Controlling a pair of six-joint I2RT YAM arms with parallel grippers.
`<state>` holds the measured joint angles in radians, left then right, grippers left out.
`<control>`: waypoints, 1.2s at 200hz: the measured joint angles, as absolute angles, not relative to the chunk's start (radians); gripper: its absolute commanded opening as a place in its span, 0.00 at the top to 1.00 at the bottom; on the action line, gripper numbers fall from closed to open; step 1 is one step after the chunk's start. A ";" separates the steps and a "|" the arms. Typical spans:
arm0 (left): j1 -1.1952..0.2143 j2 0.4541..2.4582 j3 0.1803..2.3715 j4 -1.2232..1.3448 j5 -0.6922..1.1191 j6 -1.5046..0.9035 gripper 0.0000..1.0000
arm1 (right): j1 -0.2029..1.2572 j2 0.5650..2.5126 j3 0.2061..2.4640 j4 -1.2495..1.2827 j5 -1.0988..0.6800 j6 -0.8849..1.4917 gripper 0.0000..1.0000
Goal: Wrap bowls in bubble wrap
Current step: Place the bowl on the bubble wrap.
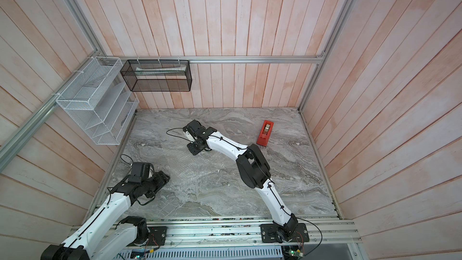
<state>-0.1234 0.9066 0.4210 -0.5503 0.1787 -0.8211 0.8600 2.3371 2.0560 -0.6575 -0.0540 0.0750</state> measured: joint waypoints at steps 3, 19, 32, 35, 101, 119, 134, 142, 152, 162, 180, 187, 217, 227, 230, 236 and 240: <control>-0.123 0.908 0.421 -0.548 0.180 -0.822 0.28 | 0.861 2.341 2.062 -0.660 -0.054 0.075 1.00; -0.123 0.913 0.420 -0.533 0.186 -0.824 0.28 | 0.863 2.357 2.085 -0.665 -0.049 0.075 1.00; -0.123 0.916 0.419 -0.519 0.191 -0.824 0.28 | 0.866 2.366 2.093 -0.671 -0.049 0.075 1.00; -0.123 0.917 0.419 -0.516 0.193 -0.824 0.28 | 0.866 2.369 2.094 -0.673 -0.049 0.075 1.00; -0.123 0.960 0.395 -0.440 0.229 -0.824 0.31 | 0.894 2.404 2.121 -0.680 0.008 0.081 1.00; -0.124 0.971 0.387 -0.423 0.234 -0.825 0.32 | 0.901 2.411 2.132 -0.681 0.018 0.088 1.00; -0.125 0.979 0.378 -0.408 0.236 -0.825 0.32 | 0.905 2.417 2.141 -0.681 0.025 0.097 1.00; -0.125 0.982 0.373 -0.400 0.237 -0.828 0.33 | 0.906 2.418 2.143 -0.681 0.026 0.102 0.97; -0.126 0.987 0.369 -0.392 0.239 -0.829 0.33 | 0.907 2.418 2.144 -0.681 0.026 0.105 0.93; -0.128 0.992 0.364 -0.383 0.239 -0.831 0.33 | 0.907 2.418 2.144 -0.681 0.026 0.108 0.89; -0.130 0.999 0.362 -0.369 0.239 -0.832 0.34 | 0.907 2.418 2.144 -0.682 0.025 0.113 0.84; -0.131 1.003 0.362 -0.365 0.239 -0.833 0.34 | 0.908 2.418 2.144 -0.683 0.024 0.116 0.83; -0.136 1.012 0.361 -0.344 0.239 -0.834 0.34 | 0.912 2.422 2.145 -0.685 0.015 0.130 0.79; -0.137 1.014 0.360 -0.339 0.239 -0.835 0.34 | 0.912 2.424 2.148 -0.689 0.012 0.131 0.74; -0.138 1.015 0.360 -0.336 0.239 -0.835 0.34 | 0.913 2.424 2.149 -0.690 0.010 0.132 0.73; -0.139 1.016 0.359 -0.332 0.238 -0.835 0.34 | 0.913 2.424 2.149 -0.690 0.009 0.133 0.67; -0.139 1.016 0.358 -0.329 0.238 -0.835 0.34 | 0.913 2.424 2.150 -0.691 0.007 0.132 0.64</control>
